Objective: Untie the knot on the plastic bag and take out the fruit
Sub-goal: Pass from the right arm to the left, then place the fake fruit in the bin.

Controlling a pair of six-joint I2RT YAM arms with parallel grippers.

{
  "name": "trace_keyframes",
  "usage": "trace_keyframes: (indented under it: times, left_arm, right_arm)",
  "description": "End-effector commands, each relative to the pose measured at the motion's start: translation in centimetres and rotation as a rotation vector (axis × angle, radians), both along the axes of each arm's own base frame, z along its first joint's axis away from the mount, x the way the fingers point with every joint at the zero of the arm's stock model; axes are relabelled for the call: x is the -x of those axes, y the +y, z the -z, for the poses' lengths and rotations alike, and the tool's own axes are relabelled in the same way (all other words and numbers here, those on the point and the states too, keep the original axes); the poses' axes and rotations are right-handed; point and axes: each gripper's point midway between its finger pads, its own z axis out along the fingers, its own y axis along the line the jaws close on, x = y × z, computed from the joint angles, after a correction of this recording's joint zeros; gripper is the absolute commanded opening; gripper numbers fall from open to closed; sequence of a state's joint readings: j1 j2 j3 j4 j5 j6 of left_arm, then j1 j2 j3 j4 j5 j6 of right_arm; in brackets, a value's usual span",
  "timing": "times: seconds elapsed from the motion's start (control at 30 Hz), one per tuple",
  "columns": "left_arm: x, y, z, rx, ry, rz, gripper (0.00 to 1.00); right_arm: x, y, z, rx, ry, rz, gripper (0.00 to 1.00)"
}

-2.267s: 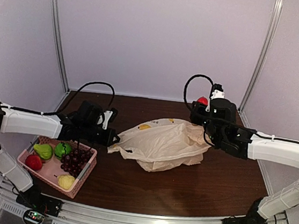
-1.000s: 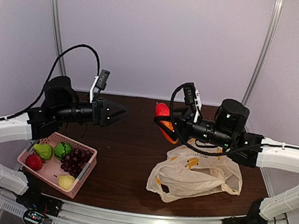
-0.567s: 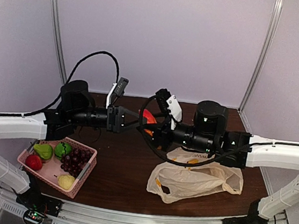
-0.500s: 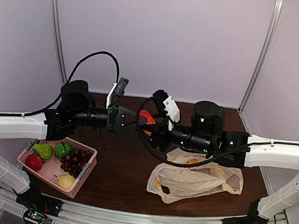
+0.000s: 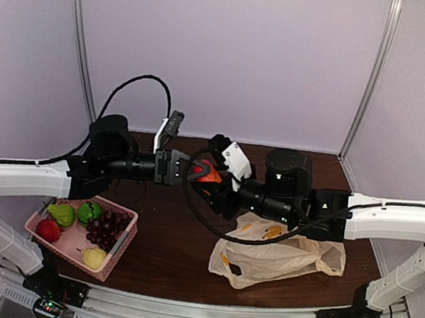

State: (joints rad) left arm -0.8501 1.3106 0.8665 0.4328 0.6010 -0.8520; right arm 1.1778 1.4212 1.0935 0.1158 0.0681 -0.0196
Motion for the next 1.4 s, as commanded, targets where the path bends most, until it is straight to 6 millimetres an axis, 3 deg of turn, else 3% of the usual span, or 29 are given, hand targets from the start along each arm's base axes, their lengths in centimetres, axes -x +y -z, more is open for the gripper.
trace_keyframes:
  times: [0.0, 0.3, 0.47, 0.7, 0.8, 0.93, 1.03, 1.1, 1.27, 1.37]
  left_arm:
    - [0.3, -0.5, -1.0, 0.036, -0.014, 0.034, 0.59]
    - [0.4, -0.6, -0.7, 0.032, -0.002, 0.041, 0.36]
    - [0.3, -0.5, -0.8, 0.031, -0.006, 0.029, 0.28]
    - [-0.8, 0.6, -0.8, -0.039, -0.045, -0.072, 0.25]
    - [-1.7, 1.5, -0.8, -0.099, -0.066, -0.130, 0.24]
    - [-3.0, 3.3, -0.2, -0.157, -0.065, -0.196, 0.24]
    - [-4.8, 5.8, 1.4, -0.246, -0.053, -0.282, 0.24]
    - [-6.6, 8.6, 3.7, -0.354, -0.022, -0.376, 0.24]
    - [-9.7, 18.2, 8.7, -0.564, 0.102, -0.653, 0.22]
    - [-10.2, 24.4, 9.6, -0.662, 0.138, -0.858, 0.21]
  right_arm:
    - [-0.5, 0.0, -0.7, 0.014, -0.027, 0.035, 0.40]
    - [-0.6, 0.4, 0.0, 0.055, -0.039, 0.052, 0.41]
    - [-0.9, 0.1, 0.4, 0.072, -0.043, 0.079, 0.56]
    - [-1.1, -1.4, 0.5, 0.084, -0.049, 0.126, 0.94]
    - [-1.0, -2.8, 0.5, 0.078, -0.046, 0.156, 1.00]
    - [-1.2, -5.0, 0.5, 0.073, -0.038, 0.216, 1.00]
    - [-2.0, -7.0, 0.3, 0.044, -0.009, 0.285, 1.00]
    - [-3.1, -8.6, 0.1, 0.013, 0.036, 0.327, 1.00]
    - [-6.2, -13.5, -0.7, -0.037, 0.101, 0.485, 1.00]
    - [-8.5, -17.1, 0.1, -0.026, 0.136, 0.610, 1.00]
